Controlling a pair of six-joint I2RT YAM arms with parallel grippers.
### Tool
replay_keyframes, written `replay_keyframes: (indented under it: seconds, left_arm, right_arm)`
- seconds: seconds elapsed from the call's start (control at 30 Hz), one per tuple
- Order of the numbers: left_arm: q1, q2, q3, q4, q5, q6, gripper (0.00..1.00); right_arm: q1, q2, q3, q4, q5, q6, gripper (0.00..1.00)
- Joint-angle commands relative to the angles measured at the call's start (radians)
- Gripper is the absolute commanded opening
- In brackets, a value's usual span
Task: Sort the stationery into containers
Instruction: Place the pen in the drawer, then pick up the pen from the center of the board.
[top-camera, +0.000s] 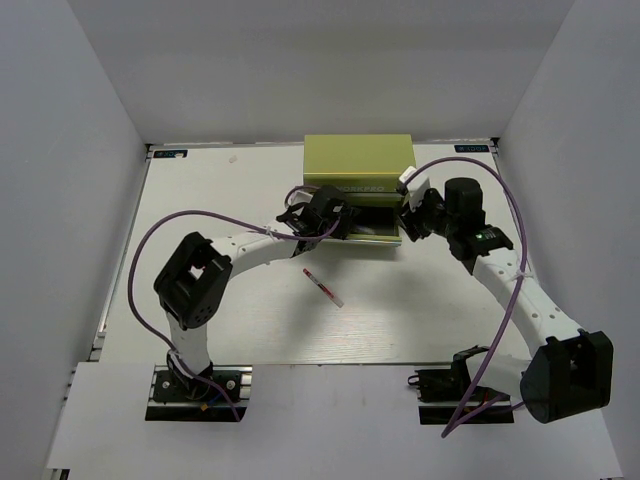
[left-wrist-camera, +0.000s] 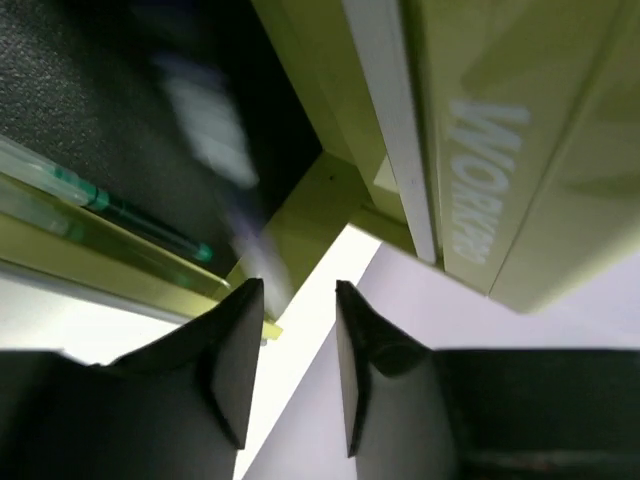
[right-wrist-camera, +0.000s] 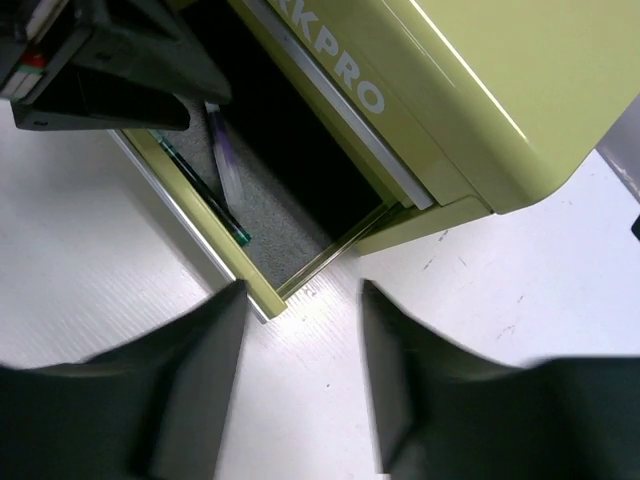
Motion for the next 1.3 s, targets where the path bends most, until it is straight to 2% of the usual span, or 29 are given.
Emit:
replay_keyframes:
  seconds: [0.0, 0.1, 0.2, 0.33, 0.37, 0.4, 0.5, 0.57, 0.63, 0.7, 0.8, 0.83, 0.87, 0.9, 0.93, 1.03, 1.2, 1.23, 1.27]
  left_arm:
    - [0.004, -0.010, 0.039, 0.033, -0.013, -0.012, 0.52]
    - [0.004, -0.021, 0.039, 0.042, -0.004, -0.012, 0.58]
    - [0.004, -0.053, 0.001, 0.067, 0.008, 0.019, 0.58]
    - [0.004, -0.137, -0.059, 0.067, 0.048, 0.109, 0.58]
    - [-0.005, -0.160, -0.087, 0.067, 0.062, 0.176, 0.58]
    - [-0.005, -0.183, -0.099, 0.067, 0.077, 0.216, 0.60]
    - [-0.014, -0.295, -0.134, -0.022, 0.108, 0.394, 0.61]
    - [-0.014, -0.409, -0.195, -0.121, 0.108, 0.450, 0.61]
    - [-0.014, -0.505, -0.257, -0.178, 0.050, 0.513, 0.62]
    - [-0.005, -0.651, -0.349, -0.284, 0.014, 0.522, 0.69]
    - [-0.005, -0.796, -0.467, -0.378, -0.053, 0.522, 0.78]
    - [-0.005, -0.888, -0.521, -0.394, -0.079, 0.522, 0.80]
    - [-0.005, -0.931, -0.547, -0.411, -0.090, 0.505, 0.80]
    - [-0.005, -1.009, -0.593, -0.425, -0.102, 0.496, 0.81]
    - [-0.005, -1.045, -0.613, -0.439, -0.102, 0.479, 0.83]
    - [-0.005, -1.128, -0.653, -0.465, -0.113, 0.458, 0.85]
    - [-0.005, -1.125, -0.655, -0.533, -0.113, 0.458, 0.85]
    - [-0.005, -1.115, -0.645, -0.554, -0.113, 0.458, 0.85]
    - [-0.005, -1.114, -0.645, -0.554, -0.124, 0.458, 0.85]
  right_arm:
    - [-0.016, -0.020, 0.000, 0.015, -0.039, 0.001, 0.58]
    - [-0.022, -0.028, 0.005, -0.008, -0.100, -0.011, 0.64]
    - [-0.023, -0.013, 0.016, -0.059, -0.175, -0.047, 0.66]
    - [-0.026, 0.007, 0.042, -0.145, -0.303, -0.118, 0.59]
    - [-0.026, 0.015, 0.048, -0.163, -0.350, -0.157, 0.56]
    - [-0.022, 0.022, 0.059, -0.241, -0.366, -0.204, 0.54]
    - [-0.014, 0.067, 0.088, -0.333, -0.446, -0.269, 0.48]
    - [-0.002, 0.108, 0.100, -0.361, -0.458, -0.278, 0.46]
    - [0.023, 0.139, 0.103, -0.389, -0.458, -0.283, 0.45]
    - [0.084, 0.191, 0.115, -0.407, -0.432, -0.283, 0.41]
    - [0.194, 0.243, 0.123, -0.406, -0.378, -0.252, 0.41]
    - [0.219, 0.256, 0.114, -0.395, -0.368, -0.208, 0.41]
    - [0.283, 0.277, 0.109, -0.357, -0.330, -0.188, 0.41]
    - [0.303, 0.285, 0.090, -0.307, -0.312, -0.113, 0.45]
    - [0.335, 0.294, 0.085, -0.250, -0.290, -0.082, 0.45]
    - [0.409, 0.367, 0.099, -0.185, -0.188, 0.022, 0.49]
    - [0.498, 0.489, 0.129, -0.079, 0.006, 0.147, 0.50]
    - [0.506, 0.498, 0.134, -0.064, 0.028, 0.153, 0.59]
    - [0.514, 0.509, 0.140, -0.050, 0.037, 0.176, 0.62]
